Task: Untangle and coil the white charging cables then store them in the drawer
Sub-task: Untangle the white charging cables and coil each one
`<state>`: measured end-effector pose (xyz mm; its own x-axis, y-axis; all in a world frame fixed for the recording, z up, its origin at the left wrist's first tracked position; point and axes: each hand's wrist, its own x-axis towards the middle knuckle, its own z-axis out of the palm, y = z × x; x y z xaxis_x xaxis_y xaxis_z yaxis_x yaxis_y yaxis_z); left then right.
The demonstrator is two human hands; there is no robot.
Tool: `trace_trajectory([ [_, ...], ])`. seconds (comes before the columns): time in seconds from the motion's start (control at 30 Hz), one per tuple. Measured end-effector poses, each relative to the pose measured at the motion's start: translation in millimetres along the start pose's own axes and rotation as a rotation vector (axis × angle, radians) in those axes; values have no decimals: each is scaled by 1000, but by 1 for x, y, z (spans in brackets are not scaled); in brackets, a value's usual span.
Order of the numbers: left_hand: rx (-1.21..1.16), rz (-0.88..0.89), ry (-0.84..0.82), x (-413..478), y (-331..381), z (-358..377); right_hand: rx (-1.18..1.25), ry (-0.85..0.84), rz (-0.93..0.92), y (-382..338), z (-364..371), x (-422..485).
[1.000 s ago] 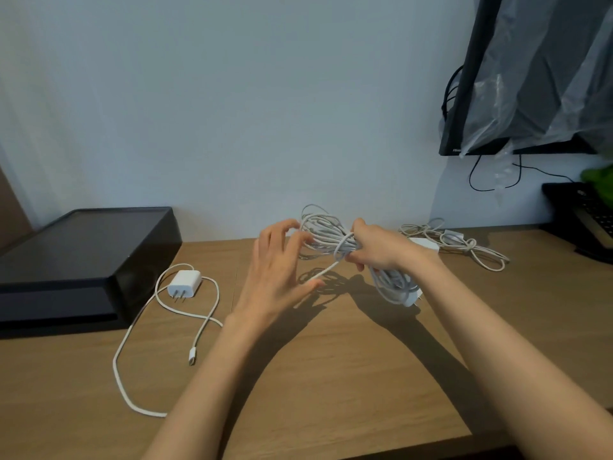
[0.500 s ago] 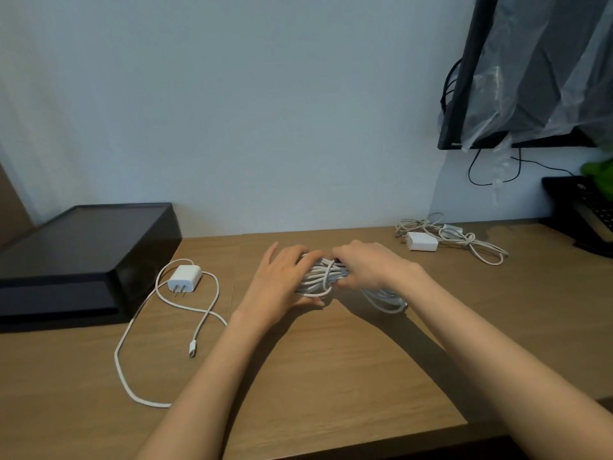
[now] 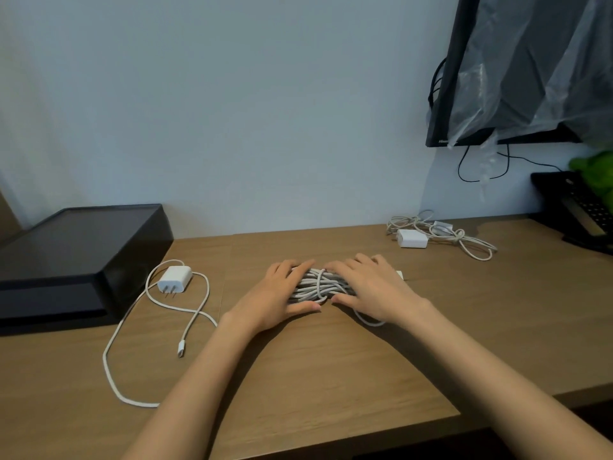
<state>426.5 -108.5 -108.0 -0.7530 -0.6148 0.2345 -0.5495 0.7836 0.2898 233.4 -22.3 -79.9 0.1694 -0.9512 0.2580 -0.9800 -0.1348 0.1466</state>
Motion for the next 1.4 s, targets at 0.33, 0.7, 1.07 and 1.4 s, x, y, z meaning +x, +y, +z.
trace_trajectory([
  [0.33,-84,-94,-95,45,44,27,-174,32,133,50,22,-20],
  [0.7,-119,-5,-21,132,94,73,-109,20,398,137,43,-39],
  [1.07,-106,-17,-56,161,93,74,5,30,462,161,47,-25],
  [1.4,-34,30,92,112,106,24,173,328,308,109,-2,-30],
])
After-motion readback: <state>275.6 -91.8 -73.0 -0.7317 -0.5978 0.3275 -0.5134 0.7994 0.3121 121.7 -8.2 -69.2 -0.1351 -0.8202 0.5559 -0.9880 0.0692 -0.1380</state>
